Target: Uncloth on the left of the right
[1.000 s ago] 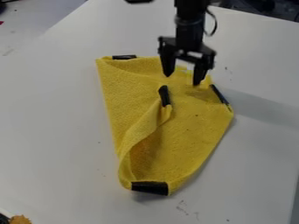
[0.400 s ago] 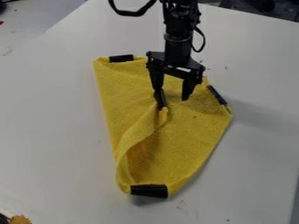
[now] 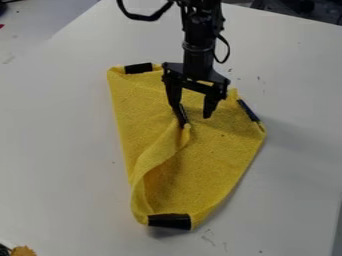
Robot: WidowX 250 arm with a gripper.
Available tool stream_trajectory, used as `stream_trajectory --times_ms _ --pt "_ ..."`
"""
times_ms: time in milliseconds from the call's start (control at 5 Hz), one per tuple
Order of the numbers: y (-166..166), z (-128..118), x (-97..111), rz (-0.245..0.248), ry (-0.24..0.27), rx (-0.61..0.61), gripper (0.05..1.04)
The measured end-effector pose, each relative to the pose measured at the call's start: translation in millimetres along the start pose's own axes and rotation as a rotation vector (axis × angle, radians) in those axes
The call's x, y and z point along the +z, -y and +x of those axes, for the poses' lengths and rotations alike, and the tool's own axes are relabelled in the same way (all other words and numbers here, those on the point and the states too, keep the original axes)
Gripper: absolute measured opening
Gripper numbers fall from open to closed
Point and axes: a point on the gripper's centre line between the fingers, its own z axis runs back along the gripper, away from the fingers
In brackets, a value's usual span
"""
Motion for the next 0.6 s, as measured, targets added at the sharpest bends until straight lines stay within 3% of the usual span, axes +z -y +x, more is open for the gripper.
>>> stream_trajectory --times_ms 200,600 --pt "-3.8 -2.8 -5.4 -0.030 0.004 0.015 0.999" --pt "-8.8 -8.6 -10.1 -0.023 -0.011 0.015 0.968"
